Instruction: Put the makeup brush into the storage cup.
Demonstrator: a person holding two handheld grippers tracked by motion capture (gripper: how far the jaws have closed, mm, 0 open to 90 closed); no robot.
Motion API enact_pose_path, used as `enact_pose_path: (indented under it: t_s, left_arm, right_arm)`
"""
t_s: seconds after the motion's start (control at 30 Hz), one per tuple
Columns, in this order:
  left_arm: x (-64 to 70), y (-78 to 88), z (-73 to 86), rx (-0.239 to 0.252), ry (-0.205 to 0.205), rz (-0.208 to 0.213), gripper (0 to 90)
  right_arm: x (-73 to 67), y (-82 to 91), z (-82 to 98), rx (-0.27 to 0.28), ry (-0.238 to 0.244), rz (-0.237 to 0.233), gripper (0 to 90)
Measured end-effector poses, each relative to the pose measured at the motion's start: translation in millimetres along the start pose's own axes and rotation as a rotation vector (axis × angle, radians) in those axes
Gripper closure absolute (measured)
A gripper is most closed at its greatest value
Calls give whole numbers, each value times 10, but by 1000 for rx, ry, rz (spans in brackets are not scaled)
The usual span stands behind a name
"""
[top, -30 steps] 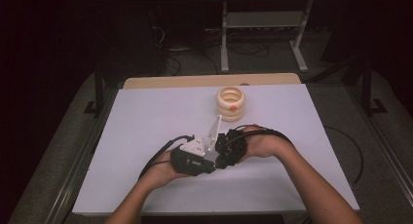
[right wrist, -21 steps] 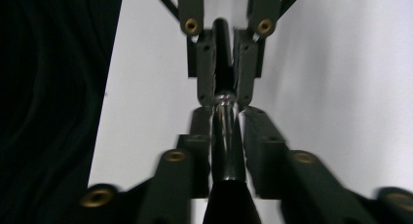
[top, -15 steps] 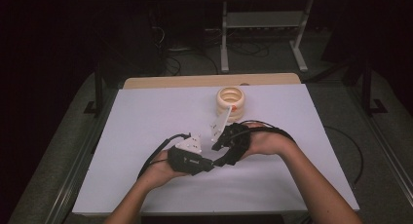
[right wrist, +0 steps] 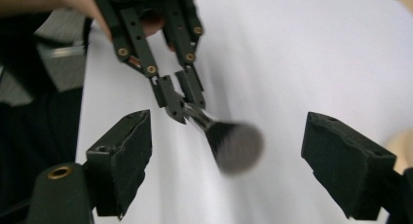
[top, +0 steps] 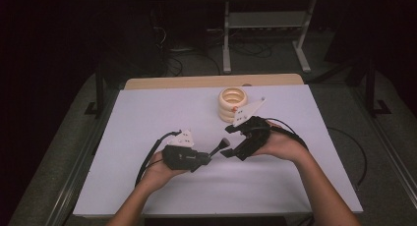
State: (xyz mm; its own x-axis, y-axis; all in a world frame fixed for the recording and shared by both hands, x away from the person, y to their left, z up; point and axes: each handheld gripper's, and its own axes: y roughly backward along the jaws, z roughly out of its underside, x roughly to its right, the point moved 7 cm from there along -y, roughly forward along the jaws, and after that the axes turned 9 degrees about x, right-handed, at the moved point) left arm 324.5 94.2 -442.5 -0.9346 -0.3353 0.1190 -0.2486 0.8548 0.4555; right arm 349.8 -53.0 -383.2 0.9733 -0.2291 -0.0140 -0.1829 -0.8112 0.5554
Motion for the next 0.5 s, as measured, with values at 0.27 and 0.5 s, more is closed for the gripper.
enact_pose_path:
  t_s: [0.27, 0.5]
  left_arm:
    - [-56, 43, -40, 69, 42, -65, 795]
    - [-94, 63, -25, 89, 60, -121, 795]
  right_arm:
    - [61, 101, 126, 148, -172, 79, 181]
    - [50, 47, 225, 185, -234, 119, 204]
